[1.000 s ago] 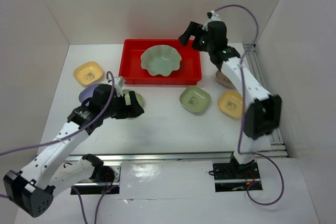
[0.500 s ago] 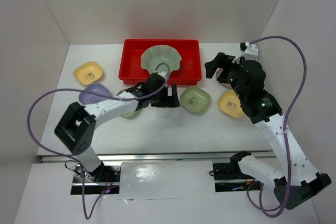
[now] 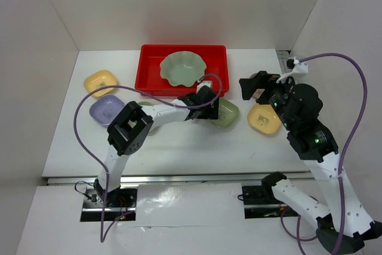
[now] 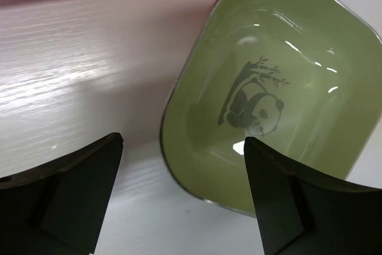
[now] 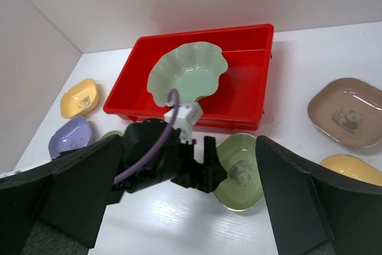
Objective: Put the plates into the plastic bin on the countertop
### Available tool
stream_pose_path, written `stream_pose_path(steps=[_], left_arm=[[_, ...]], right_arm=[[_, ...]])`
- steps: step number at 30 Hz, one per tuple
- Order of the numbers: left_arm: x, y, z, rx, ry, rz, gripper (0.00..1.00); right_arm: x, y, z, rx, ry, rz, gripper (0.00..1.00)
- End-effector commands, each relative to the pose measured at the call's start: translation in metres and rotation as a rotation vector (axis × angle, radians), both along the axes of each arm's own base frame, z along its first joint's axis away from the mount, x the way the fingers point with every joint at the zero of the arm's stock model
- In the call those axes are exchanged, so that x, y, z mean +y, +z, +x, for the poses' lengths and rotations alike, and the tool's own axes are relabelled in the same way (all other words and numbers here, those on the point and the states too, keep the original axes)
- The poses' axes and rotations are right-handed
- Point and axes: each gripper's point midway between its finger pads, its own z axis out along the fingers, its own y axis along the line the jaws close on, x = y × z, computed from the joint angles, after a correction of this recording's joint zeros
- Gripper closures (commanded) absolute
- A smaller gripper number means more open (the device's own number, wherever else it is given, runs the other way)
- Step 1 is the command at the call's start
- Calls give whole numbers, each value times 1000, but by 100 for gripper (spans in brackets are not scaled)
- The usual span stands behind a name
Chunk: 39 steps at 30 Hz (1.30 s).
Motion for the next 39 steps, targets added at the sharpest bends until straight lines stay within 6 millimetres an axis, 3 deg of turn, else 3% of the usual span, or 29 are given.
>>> stream_pose_path(steps=[1, 3, 4, 5, 9, 10, 11, 16, 17, 18, 19, 21, 22, 24, 25, 26, 27, 28, 29, 30, 32, 33, 34, 35, 36, 38, 39], left_arm=[[-5, -5, 12, -30, 38, 40, 7], [-10, -10, 7, -15, 30, 35, 18], [-9, -13, 5, -5, 40, 34, 37], [-11, -9, 1, -8, 31, 30, 47], [4, -25, -8, 16, 61, 67, 73], [4, -25, -8, 16, 61, 68, 83], [6, -25, -10, 18, 61, 70, 99], [16, -7, -46, 5, 14, 132, 100], [7, 23, -55, -32, -17, 96, 100], [8, 33, -63, -34, -29, 94, 100], [19, 42, -65, -41, -12, 122, 100], [16, 92, -66, -103, -15, 69, 100], [28, 104, -66, -115, 12, 107, 100], [44, 131, -55, -138, 65, 135, 100], [45, 160, -42, -179, 120, 112, 100], [57, 174, -30, -171, 166, 123, 100], [68, 164, -27, -143, 183, 162, 100], [74, 181, -13, -167, 219, 144, 100], [80, 182, -5, -151, 244, 135, 100], [100, 183, 12, -140, 297, 137, 100], [112, 181, 35, -121, 335, 113, 100], [133, 180, 55, -119, 392, 105, 100], [139, 186, 70, -143, 423, 82, 100], [142, 174, 84, -124, 433, 74, 100], [161, 172, 101, -125, 477, 62, 100], [164, 164, 131, -147, 490, 18, 100], [175, 161, 145, -155, 504, 8, 100]], right_arm=[[8, 8, -5, -33, 48, 10, 0], [8, 8, -5, -33, 48, 10, 0], [8, 8, -5, -33, 48, 10, 0], [8, 8, -5, -33, 48, 10, 0], [6, 9, -9, -39, 47, 23, 0], [6, 9, -9, -39, 47, 23, 0], [7, 14, -13, -56, 56, 40, 0], [4, 14, -15, -54, 44, 39, 0], [4, 14, -15, -54, 44, 38, 0], [2, 11, -14, -45, 34, 34, 0], [2, 12, -15, -43, 34, 43, 0], [-3, 20, -18, -70, 14, 67, 0], [-2, 24, -18, -84, 14, 73, 0], [-3, 29, -20, -101, 14, 90, 0], [-3, 29, -20, -99, 14, 99, 0], [-3, 32, -20, -107, 14, 103, 0], [-3, 32, -20, -107, 14, 103, 0], [-1, 32, -21, -104, 24, 112, 0], [-1, 32, -21, -104, 25, 112, 0], [-1, 32, -21, -104, 25, 112, 0], [-3, 37, -22, -119, 11, 128, 0], [-5, 45, -25, -149, 12, 141, 0], [-7, 43, -26, -149, 2, 141, 0], [-10, 45, -25, -163, -12, 138, 0], [-9, 41, -23, -153, -12, 133, 0], [-9, 39, -22, -158, -12, 122, 0], [-9, 39, -22, -158, -12, 122, 0]])
